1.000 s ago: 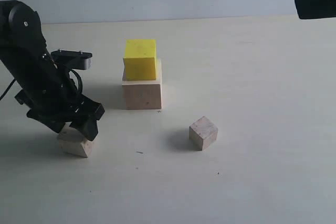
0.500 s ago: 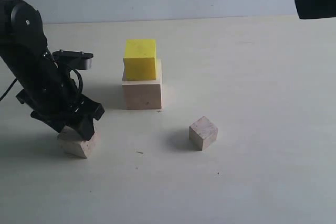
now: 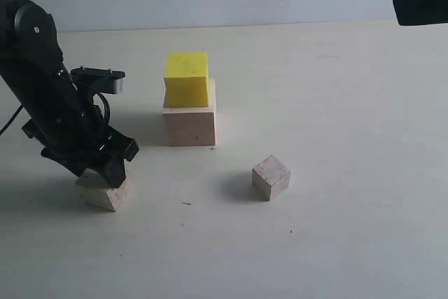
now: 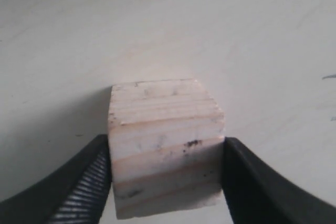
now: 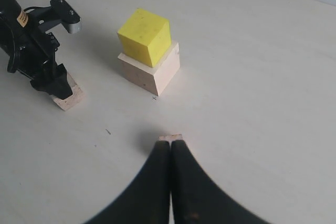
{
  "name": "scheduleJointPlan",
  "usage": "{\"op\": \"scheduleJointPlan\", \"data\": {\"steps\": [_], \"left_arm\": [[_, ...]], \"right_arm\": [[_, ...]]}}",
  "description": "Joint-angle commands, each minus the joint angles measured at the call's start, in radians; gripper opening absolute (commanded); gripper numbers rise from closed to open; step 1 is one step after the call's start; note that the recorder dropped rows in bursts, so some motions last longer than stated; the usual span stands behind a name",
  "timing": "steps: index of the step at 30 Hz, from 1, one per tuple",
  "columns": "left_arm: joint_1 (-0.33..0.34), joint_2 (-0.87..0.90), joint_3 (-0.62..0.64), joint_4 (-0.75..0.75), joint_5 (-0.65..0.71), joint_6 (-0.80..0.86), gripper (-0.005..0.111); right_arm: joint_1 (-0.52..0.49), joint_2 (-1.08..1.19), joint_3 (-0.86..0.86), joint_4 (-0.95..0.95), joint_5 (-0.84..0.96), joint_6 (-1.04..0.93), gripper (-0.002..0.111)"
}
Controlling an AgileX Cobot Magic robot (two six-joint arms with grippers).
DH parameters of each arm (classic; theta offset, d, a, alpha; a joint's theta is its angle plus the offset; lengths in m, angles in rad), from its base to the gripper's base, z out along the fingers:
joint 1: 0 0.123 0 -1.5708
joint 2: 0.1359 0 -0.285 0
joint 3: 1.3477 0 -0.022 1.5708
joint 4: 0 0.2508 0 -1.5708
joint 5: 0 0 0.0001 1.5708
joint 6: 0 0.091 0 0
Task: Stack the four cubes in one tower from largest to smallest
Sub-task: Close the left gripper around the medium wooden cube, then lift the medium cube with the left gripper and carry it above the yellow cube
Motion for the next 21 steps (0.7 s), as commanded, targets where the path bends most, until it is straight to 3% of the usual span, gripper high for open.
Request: {"op": "scheduleJointPlan", "data": {"steps": [1,11,14,21], "left_arm": [[-0.008,0.027,0.01,-0.026,0.001,0.009,0.073],[-0.008,0.027,0.01,-0.042,-0.039,0.019,0.072],[-0.008,0.027,0.01,-0.042,-0.053,0.021,0.056],[-0.008,0.027,0.01,-0.042,-0.039,0.042,0.0]], "right_arm": [[-0.004,-0.003,0.004,-0.007,-0.005,-0.008,0.0],[-0.004,-0.003,0.004,-0.007,-0.005,-0.008,0.0],[-0.004,-0.003,0.004,-0.007,-0.005,-0.008,0.0],[-0.004,-0.003,0.004,-0.007,-0.005,-0.008,0.0]]}}
